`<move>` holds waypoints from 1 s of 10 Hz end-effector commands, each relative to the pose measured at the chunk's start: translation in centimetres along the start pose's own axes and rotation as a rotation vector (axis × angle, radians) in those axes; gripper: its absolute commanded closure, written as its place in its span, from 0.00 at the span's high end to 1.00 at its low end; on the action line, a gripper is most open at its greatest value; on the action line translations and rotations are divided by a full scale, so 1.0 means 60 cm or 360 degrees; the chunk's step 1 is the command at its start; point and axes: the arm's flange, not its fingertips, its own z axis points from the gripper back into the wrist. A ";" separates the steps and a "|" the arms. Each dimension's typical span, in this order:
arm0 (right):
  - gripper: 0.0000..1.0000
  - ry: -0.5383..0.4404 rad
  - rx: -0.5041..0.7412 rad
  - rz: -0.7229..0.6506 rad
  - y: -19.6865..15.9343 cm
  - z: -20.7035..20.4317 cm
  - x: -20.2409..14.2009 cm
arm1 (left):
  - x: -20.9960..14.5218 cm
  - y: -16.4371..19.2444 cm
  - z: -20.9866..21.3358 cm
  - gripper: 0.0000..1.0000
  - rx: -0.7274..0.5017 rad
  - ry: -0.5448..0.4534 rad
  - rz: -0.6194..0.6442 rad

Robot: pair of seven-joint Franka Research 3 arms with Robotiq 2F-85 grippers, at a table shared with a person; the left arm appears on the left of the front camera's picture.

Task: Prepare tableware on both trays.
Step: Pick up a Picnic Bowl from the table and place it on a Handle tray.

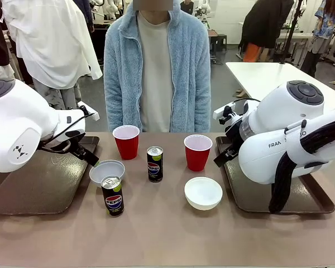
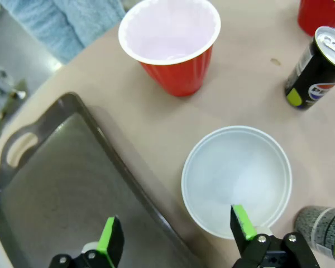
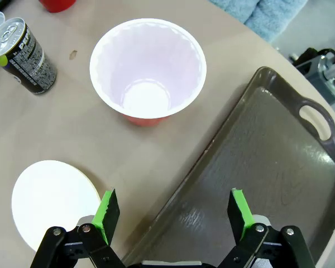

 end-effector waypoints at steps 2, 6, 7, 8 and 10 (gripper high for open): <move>1.00 0.0026 0.0109 -0.0096 0.033 0.118 -0.022 | -0.031 -0.016 0.115 1.00 -0.0026 0.0158 0.0067; 1.00 0.0481 0.0374 -0.0270 0.095 0.220 -0.197 | -0.132 -0.056 0.198 1.00 -0.0411 0.0412 0.0171; 1.00 0.0604 0.0413 -0.0315 0.099 0.216 -0.225 | -0.145 -0.071 0.197 1.00 -0.0446 0.0432 0.0220; 1.00 0.0637 0.0334 -0.0269 0.085 0.203 -0.221 | -0.136 -0.068 0.192 1.00 -0.0341 0.0397 0.0229; 1.00 0.0513 0.0347 -0.0212 0.064 0.226 -0.046 | -0.041 -0.040 0.208 1.00 -0.0388 0.0437 0.0154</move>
